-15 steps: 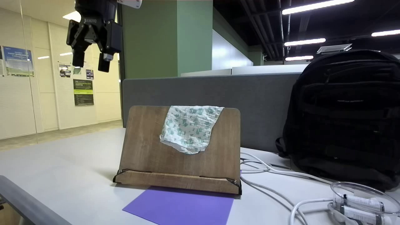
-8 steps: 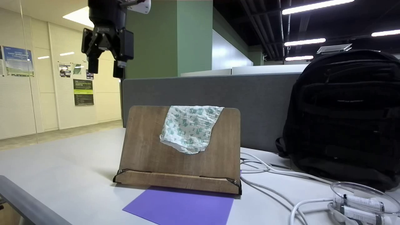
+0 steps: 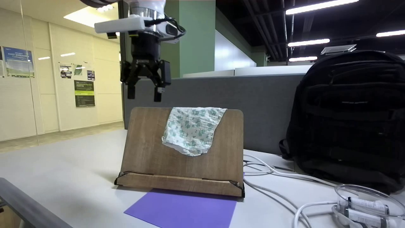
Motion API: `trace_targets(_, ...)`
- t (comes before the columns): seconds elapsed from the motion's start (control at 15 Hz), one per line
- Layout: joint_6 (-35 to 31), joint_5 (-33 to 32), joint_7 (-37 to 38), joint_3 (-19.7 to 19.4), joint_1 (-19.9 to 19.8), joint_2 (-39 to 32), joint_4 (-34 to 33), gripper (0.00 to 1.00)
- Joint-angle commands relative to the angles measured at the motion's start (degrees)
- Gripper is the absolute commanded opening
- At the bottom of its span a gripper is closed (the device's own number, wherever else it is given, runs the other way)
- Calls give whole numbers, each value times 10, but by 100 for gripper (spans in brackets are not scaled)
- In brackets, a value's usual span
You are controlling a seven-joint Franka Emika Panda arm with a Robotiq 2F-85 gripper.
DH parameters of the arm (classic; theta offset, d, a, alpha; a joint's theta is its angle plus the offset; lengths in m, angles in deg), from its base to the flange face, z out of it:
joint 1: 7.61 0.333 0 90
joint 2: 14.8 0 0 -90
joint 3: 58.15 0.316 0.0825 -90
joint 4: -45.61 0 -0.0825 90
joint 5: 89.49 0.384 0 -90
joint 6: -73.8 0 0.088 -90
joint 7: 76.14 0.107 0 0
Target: Put the cloth on the table
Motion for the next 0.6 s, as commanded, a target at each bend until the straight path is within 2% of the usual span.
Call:
trace_targets(0.0, -32, -42, -1, 0, -12, -67, -68, 100)
trace_targets(0.13, -64, -75, 3, 3, -16, -87, -86, 100)
trace_targets(0.2, -94, -89, 32, 4, -20, -90, -86, 100)
trace_targets(0.27, -73, -64, 4, 0, -12, -75, -65, 100)
trace_targets(0.53, -95, -76, 10, 0, -16, -87, -76, 100)
